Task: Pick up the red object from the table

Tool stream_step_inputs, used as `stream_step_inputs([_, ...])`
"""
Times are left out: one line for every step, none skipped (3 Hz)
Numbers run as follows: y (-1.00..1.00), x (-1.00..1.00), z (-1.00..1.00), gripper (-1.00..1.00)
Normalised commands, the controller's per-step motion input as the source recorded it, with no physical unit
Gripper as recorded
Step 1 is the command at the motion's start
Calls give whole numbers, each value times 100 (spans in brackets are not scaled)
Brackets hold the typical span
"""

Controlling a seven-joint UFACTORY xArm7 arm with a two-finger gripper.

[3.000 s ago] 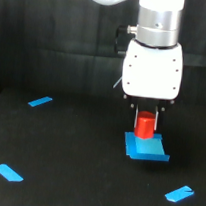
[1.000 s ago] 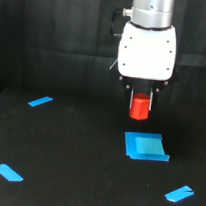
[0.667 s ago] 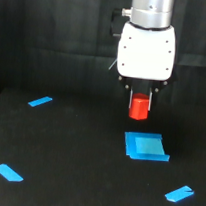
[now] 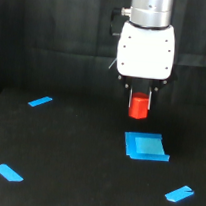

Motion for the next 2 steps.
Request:
stream_step_inputs([4,-7,-1,-100])
stream_step_inputs([5,-11,-6,-100])
